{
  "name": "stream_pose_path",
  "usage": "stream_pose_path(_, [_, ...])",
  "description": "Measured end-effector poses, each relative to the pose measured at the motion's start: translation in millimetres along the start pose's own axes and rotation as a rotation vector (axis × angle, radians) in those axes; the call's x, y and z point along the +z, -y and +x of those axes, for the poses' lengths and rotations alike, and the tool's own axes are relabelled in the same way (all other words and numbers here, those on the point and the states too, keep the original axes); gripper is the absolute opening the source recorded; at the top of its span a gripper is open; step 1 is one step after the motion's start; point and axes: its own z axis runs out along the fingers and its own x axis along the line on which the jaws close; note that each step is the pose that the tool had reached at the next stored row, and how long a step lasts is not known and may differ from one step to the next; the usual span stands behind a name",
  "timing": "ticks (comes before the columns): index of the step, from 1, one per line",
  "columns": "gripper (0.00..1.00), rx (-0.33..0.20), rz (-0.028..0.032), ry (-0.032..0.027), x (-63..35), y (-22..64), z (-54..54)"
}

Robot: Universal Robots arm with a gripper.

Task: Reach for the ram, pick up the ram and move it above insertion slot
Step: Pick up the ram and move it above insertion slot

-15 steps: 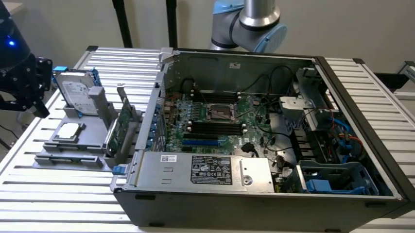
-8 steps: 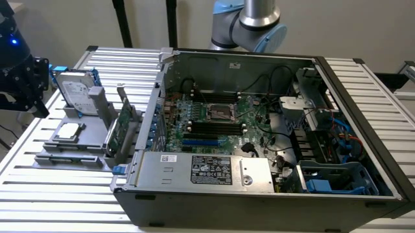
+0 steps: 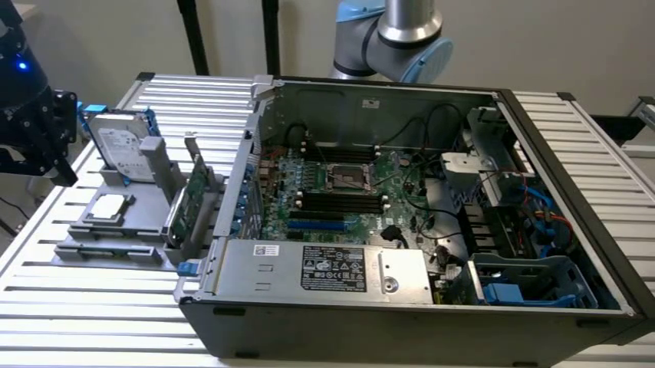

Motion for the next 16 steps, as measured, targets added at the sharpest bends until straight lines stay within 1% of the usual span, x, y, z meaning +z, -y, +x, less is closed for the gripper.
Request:
stream_pose_path(5, [0.11, 0.000, 0.0000, 0.0000, 0.0, 0.0, 0.0])
stream_pose_path(7, [0.12, 0.000, 0.0000, 0.0001, 0.0, 0.0, 0.0])
stream_pose_path(8, [0.18, 0.000, 0.0000, 0.0000, 0.0, 0.0, 0.0])
stream_pose_path(9, [0.18, 0.000, 0.0000, 0.0000, 0.0, 0.0, 0.0])
stream_pose_path(11, [0.30, 0.000, 0.0000, 0.0000, 0.0, 0.0, 0.0])
stream_pose_path(12, [0.30, 0.000, 0.0000, 0.0000, 0.0, 0.0, 0.0])
stream_pose_path(13, [0.36, 0.000, 0.0000, 0.0000, 0.0, 0.0, 0.0])
stream_pose_path(14, [0.36, 0.000, 0.0000, 0.0001, 0.0, 0.0, 0.0])
stream_pose_path(15, [0.42, 0.000, 0.0000, 0.0000, 0.0, 0.0, 0.0])
stream_pose_path(16, [0.42, 0.000, 0.0000, 0.0000, 0.0, 0.0, 0.0])
